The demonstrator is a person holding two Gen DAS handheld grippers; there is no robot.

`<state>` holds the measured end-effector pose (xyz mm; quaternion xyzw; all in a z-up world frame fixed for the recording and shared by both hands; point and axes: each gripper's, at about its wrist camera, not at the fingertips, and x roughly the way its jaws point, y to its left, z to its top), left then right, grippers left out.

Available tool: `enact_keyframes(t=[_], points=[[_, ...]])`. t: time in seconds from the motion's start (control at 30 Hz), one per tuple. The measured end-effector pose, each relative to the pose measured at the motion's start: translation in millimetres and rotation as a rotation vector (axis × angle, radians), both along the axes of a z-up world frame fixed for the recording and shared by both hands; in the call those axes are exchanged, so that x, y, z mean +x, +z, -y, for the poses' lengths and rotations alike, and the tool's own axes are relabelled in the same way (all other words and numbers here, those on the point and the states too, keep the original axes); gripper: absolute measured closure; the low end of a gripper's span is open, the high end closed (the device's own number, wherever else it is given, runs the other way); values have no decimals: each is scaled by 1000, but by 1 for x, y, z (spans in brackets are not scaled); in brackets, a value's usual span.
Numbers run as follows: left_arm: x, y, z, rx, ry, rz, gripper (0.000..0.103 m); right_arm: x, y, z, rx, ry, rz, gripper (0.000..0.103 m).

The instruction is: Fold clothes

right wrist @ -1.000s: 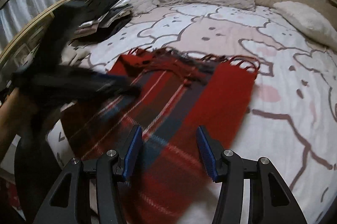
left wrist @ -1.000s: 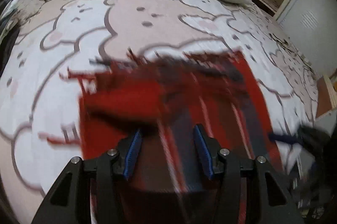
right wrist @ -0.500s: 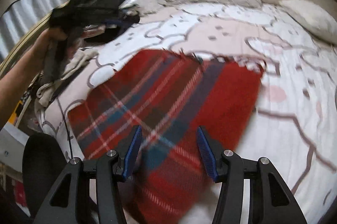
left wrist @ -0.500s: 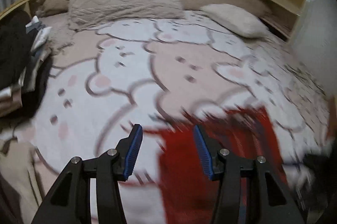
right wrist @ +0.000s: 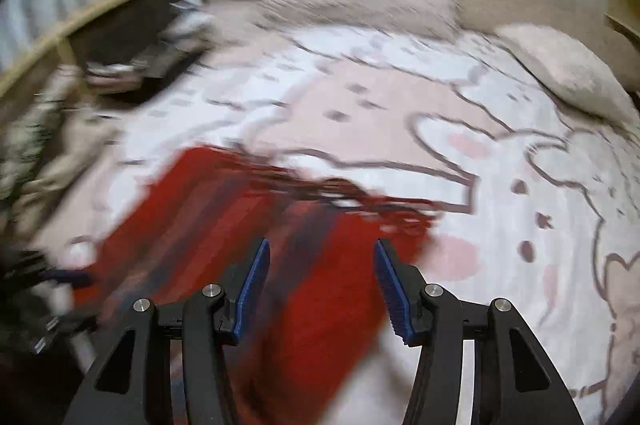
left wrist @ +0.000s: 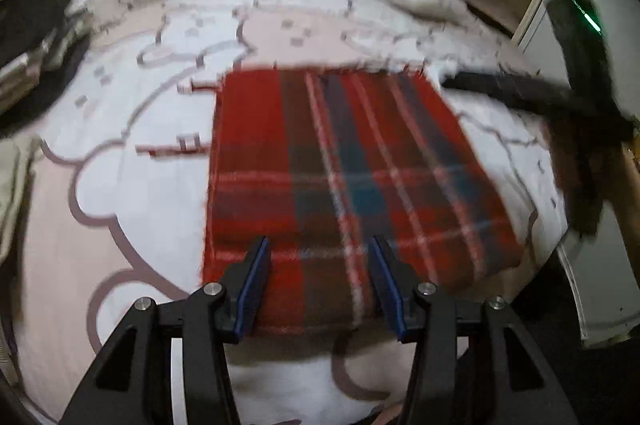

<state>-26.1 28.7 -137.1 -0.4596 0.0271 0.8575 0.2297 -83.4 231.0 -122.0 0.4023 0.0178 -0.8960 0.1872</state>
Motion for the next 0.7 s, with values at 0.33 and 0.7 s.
enact_keyframes(t=[0.33,0.7], points=[[-5,-44,-10,-101,3,-9,41,91,-51,45,78,197,50,49],[-5,-36,11,-173,21,-107,41,102,-54,-10,163,77,73,44]])
